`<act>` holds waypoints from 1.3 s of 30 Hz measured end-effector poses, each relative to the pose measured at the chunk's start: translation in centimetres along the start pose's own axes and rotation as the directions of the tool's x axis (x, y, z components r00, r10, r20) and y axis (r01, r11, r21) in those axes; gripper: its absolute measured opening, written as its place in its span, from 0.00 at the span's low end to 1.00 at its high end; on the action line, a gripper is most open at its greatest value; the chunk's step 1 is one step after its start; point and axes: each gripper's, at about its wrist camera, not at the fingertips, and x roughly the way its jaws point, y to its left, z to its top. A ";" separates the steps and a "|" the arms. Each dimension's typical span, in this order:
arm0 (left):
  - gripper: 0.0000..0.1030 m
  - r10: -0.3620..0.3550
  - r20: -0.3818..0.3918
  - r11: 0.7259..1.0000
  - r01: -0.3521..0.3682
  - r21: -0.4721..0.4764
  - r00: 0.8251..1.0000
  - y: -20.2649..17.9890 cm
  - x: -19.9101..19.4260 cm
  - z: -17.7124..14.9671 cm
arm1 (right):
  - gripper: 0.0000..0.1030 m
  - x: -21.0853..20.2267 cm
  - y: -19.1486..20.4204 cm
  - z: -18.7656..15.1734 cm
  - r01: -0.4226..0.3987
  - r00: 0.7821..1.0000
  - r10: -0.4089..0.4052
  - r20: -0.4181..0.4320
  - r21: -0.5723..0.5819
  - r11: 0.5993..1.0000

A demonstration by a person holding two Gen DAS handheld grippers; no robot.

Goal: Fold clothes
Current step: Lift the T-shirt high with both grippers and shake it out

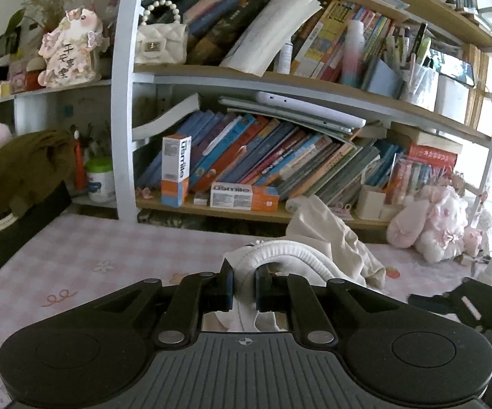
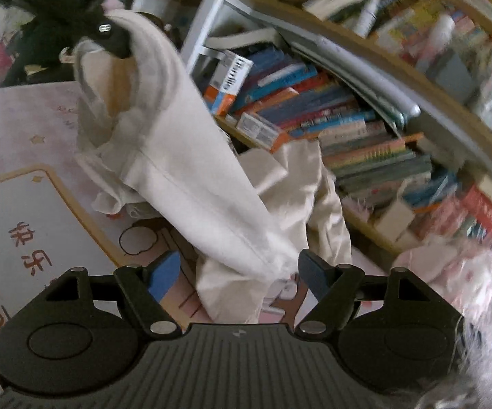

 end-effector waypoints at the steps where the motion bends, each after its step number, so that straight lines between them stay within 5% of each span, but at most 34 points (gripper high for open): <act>1: 0.10 -0.004 0.000 1.000 0.004 0.001 1.000 0.0 0.0 0.0 | 0.75 0.2 0.5 0.2 -0.001 1.000 0.001 0.010 -0.022 1.000; 5: 0.10 -0.019 -0.009 1.000 0.019 0.008 1.000 0.2 -0.3 -0.1 | 0.74 1.9 2.7 0.7 0.019 0.999 -0.014 0.042 -0.123 0.992; 7: 0.10 -0.026 -0.025 1.000 0.026 0.017 0.999 0.5 -0.2 -0.3 | 0.61 2.8 3.0 1.2 0.015 0.999 -0.007 0.054 -0.154 0.988; 8: 0.11 -0.030 -0.039 0.999 0.031 0.025 0.999 0.6 -0.1 -0.6 | 0.25 2.9 2.1 1.6 -0.012 0.999 0.019 0.048 -0.127 0.992; 9: 0.13 -0.037 -0.065 0.999 0.039 0.035 0.997 0.8 0.2 -0.9 | 0.04 3.0 1.2 2.1 -0.040 0.998 0.044 0.043 -0.100 0.994; 12: 0.21 -0.056 -0.144 0.995 0.067 0.070 0.988 1.1 1.4 -2.9 | 0.05 2.5 -1.4 3.5 -0.070 0.996 0.072 0.050 -0.028 0.997; 14: 0.41 -0.072 -0.197 0.991 0.092 0.096 0.978 1.1 2.1 -4.3 | 0.05 1.6 -2.9 4.7 -0.040 0.996 0.041 0.073 -0.020 0.999; 17: 0.58 -0.088 -0.218 0.973 0.131 0.191 0.972 -0.5 2.1 -7.1 | 0.05 0.4 -4.8 6.6 0.013 0.994 -0.009 0.110 -0.033 0.999; 24: 0.61 -0.076 -0.210 0.915 0.152 0.373 0.975 -5.0 2.9 -11.1 | 0.05 -1.3 -7.4 10.2 0.077 0.984 -0.069 0.164 -0.041 0.996; 33: 0.61 0.072 -0.077 0.889 -0.029 0.457 0.994 -8.1 7.1 -11.5 | 0.05 -1.9 -9.1 10.4 0.133 0.980 -0.129 0.148 -0.017 0.991; 34: 0.51 0.085 -0.059 0.889 -0.049 0.456 0.995 -8.1 7.3 -11.3 | 0.05 -2.1 -9.3 10.3 0.141 0.980 -0.138 0.145 -0.012 0.990; 35: 0.16 0.100 -0.054 0.897 -0.067 0.436 0.994 -7.7 7.6 -10.9 | 0.05 -2.2 -9.6 10.1 0.150 0.979 -0.148 0.141 -0.005 0.989; 36: 0.02 0.112 -0.068 0.915 -0.076 0.396 0.991 -6.9 7.9 -10.2 | 0.05 -2.4 -9.9 9.7 0.160 0.978 -0.159 0.132 0.005 0.987; 39: 0.02 0.106 -0.026 0.963 -0.096 0.253 0.994 -4.0 6.5 -7.3 | 0.05 -3.3 -10.8 8.0 0.183 0.977 -0.186 0.100 0.041 0.982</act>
